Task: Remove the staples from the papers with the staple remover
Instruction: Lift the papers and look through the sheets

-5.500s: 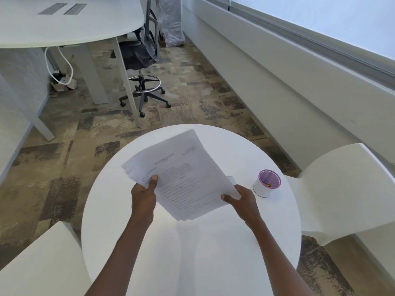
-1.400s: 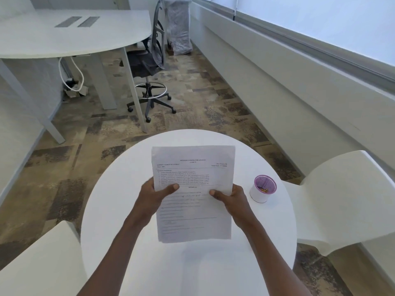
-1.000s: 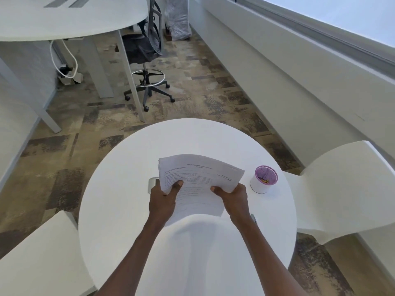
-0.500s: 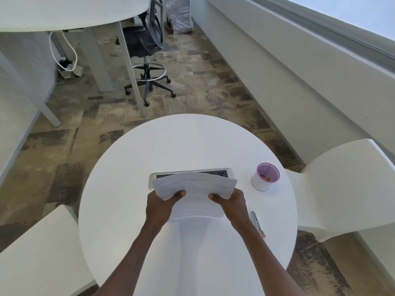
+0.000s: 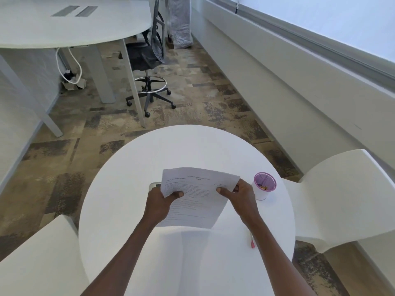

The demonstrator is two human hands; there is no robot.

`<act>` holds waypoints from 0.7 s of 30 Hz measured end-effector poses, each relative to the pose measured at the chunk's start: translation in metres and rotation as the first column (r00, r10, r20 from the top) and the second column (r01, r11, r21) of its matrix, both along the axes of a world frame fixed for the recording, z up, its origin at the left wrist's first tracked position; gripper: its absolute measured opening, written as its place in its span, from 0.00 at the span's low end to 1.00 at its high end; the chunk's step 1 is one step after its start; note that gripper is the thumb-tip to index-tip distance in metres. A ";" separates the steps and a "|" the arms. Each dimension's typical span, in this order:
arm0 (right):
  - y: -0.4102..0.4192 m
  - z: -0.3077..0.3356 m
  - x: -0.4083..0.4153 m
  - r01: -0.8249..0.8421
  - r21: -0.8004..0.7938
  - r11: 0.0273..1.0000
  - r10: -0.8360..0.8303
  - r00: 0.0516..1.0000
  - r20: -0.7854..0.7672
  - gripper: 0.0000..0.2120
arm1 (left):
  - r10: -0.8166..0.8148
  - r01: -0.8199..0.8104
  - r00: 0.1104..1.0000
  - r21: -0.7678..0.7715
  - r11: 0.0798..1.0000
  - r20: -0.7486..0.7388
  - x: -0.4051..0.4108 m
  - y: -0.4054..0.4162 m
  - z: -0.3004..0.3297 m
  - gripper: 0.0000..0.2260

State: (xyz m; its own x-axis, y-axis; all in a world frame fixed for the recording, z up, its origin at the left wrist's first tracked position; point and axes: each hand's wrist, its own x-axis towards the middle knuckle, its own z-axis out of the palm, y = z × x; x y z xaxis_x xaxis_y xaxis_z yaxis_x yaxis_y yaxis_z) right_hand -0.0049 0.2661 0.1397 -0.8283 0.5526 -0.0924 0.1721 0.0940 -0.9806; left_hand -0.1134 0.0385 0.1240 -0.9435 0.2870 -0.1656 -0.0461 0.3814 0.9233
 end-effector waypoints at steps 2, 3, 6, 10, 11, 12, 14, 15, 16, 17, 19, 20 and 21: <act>0.010 0.018 -0.003 -0.016 0.135 0.991 0.018 1.000 -0.013 0.15 | -0.097 0.091 0.993 -0.087 0.992 -0.062 -0.011 -0.002 0.012 0.05; 0.014 0.027 -0.005 -0.038 0.191 0.981 0.043 0.999 -0.023 0.16 | -0.155 0.142 0.985 -0.151 0.978 -0.079 -0.016 -0.002 0.018 0.04; 0.018 0.053 -0.013 -0.122 0.418 0.900 0.145 0.989 -0.022 0.20 | -0.341 0.274 0.933 -0.387 0.880 -0.115 -0.030 0.004 0.040 0.07; 0.009 0.084 -0.027 -0.329 0.487 0.809 0.333 0.939 0.080 0.20 | -0.523 0.369 0.850 -0.627 0.686 -0.072 -0.037 0.021 0.068 0.07; 0.006 0.091 -0.030 -0.381 0.503 0.776 0.375 0.919 0.117 0.21 | -0.551 0.376 0.832 -0.667 0.643 -0.063 -0.037 0.025 0.073 0.08; 0.003 0.096 -0.033 -0.423 0.525 0.738 0.404 0.901 0.158 0.22 | -0.573 0.378 0.818 -0.701 0.605 -0.054 -0.038 0.030 0.076 0.09; -0.002 0.104 -0.037 -0.479 0.577 0.662 0.430 0.873 0.231 0.22 | -0.603 0.371 0.797 -0.759 0.535 -0.036 -0.037 0.037 0.081 0.12; -0.004 0.107 -0.039 -0.504 0.591 0.630 0.438 0.859 0.266 0.21 | -0.623 0.366 0.782 -0.788 0.494 -0.027 -0.036 0.041 0.082 0.13; -0.005 0.109 -0.041 -0.533 0.603 0.593 0.445 0.841 0.306 0.20 | -0.646 0.355 0.763 -0.820 0.448 -0.023 -0.034 0.045 0.083 0.14; -0.008 0.111 -0.043 -0.567 0.617 0.545 0.449 0.820 0.356 0.18 | -0.675 0.340 0.738 -0.854 0.394 -0.018 -0.032 0.049 0.083 0.15; -0.011 0.111 -0.047 -0.639 0.632 0.440 0.436 0.767 0.472 0.15 | -0.732 0.301 0.681 -0.913 0.275 0.004 -0.026 0.058 0.082 0.17; -0.013 0.110 -0.048 -0.675 0.624 0.394 0.425 0.735 0.528 0.13 | -0.756 0.282 0.654 -0.935 0.217 0.022 -0.023 0.063 0.082 0.17; -0.014 0.108 -0.049 -0.712 0.609 0.349 0.419 0.700 0.578 0.13 | -0.778 0.266 0.627 -0.950 0.161 0.044 -0.021 0.067 0.081 0.16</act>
